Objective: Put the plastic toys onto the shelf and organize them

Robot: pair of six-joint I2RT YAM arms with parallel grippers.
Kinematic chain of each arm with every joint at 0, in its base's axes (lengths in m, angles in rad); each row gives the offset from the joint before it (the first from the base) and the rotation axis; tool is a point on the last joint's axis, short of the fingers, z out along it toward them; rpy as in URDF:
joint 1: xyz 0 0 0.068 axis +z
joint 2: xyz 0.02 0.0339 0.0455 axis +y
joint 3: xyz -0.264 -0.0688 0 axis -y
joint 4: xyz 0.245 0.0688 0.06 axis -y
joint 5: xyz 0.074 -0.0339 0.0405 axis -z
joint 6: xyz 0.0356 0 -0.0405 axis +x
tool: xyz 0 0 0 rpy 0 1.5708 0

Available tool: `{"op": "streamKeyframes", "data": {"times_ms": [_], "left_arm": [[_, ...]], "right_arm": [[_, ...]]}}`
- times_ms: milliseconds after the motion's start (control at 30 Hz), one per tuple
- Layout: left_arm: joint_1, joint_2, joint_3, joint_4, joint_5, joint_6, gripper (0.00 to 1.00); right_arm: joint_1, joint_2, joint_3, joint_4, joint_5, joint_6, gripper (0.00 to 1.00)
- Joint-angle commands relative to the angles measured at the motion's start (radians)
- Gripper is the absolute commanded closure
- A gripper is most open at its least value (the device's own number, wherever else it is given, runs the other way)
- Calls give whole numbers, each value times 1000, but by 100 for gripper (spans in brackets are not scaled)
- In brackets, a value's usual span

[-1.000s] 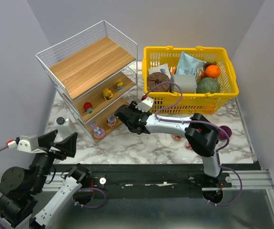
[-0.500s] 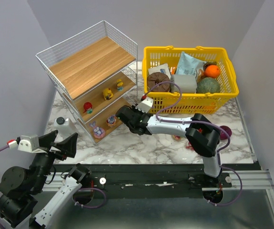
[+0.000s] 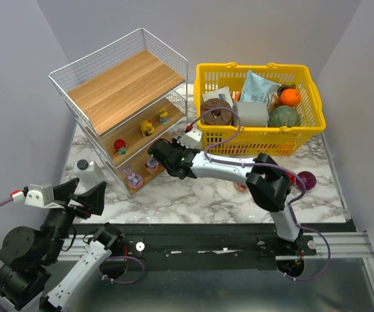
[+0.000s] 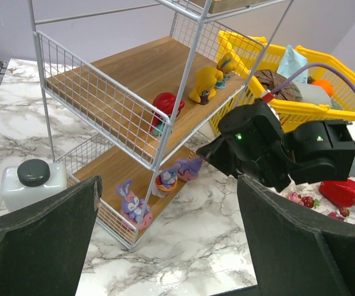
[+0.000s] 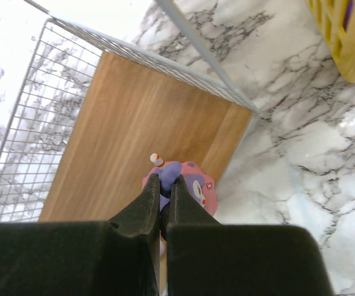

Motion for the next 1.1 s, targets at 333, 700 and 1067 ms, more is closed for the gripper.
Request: {"op": "streamKeyframes", "data": {"times_ms": [333,700,1067], "left_arm": [[-17,-12,14,0,-36,4,1],[-21,-4,20,-7,-45,7,1],[-29,-4,22,-7,-57,11,1]], "right_arm": [[-10,126,195,-365,136,253,99],[-16,169,243,-318,124,241,98],[-29,172,243,-272,113,236,98]]}}
